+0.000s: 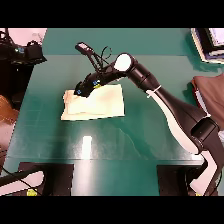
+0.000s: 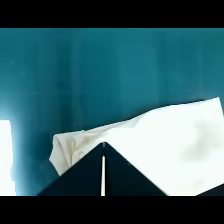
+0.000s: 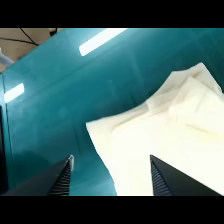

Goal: Fold the shirts.

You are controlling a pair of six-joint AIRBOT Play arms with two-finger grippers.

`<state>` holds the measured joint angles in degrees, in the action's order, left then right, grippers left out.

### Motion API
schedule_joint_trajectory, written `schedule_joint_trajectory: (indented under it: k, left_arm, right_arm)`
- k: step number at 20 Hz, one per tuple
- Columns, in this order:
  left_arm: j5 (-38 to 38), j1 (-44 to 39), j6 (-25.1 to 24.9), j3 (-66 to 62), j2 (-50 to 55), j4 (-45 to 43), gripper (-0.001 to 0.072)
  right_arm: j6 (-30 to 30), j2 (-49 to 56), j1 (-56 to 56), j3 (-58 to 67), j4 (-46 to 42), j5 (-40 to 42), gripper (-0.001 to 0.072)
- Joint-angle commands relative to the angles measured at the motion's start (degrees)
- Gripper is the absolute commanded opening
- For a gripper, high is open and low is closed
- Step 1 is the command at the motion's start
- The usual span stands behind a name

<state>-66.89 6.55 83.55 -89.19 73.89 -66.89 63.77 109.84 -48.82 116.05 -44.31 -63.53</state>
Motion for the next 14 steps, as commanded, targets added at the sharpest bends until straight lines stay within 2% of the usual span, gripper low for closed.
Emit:
schedule_joint_trajectory:
  k: [1,2,4,8,11,13,14]
  left_arm:
    - [-2.32,1.05,0.0,0.04,-0.72,0.02,0.002]
    - [-2.89,1.05,0.0,0.04,-0.72,0.02,0.002]
    - [-4.22,1.05,-0.07,0.07,-0.68,0.0,0.002]
    - [-4.81,1.05,-1.51,0.46,-0.61,0.09,0.002]
    - [-4.66,1.05,-1.49,0.44,-0.61,0.13,0.002]
    - [-4.15,1.05,-1.49,0.46,-0.59,0.26,0.002]
    - [-3.98,1.05,-1.51,0.46,-0.55,0.31,0.002]
  right_arm:
    - [1.4,-0.87,3.52,-0.39,-4.0,-9.33,0.0495]
    - [1.62,-1.29,5.97,-0.42,-4.09,-12.76,0.0494]
    - [4.72,-1.36,11.28,-0.5,-4.39,-17.88,0.0444]
    - [9.66,-3.89,21.99,-11.08,-4.33,-18.8,0.0444]
    - [12.66,-8.0,28.61,-25.05,-4.02,-13.16,0.0444]
    - [12.72,-10.32,31.21,-33.83,-0.66,-6.97,0.0447]
    - [12.61,-10.75,31.67,-37.05,1.95,-4.74,0.0492]
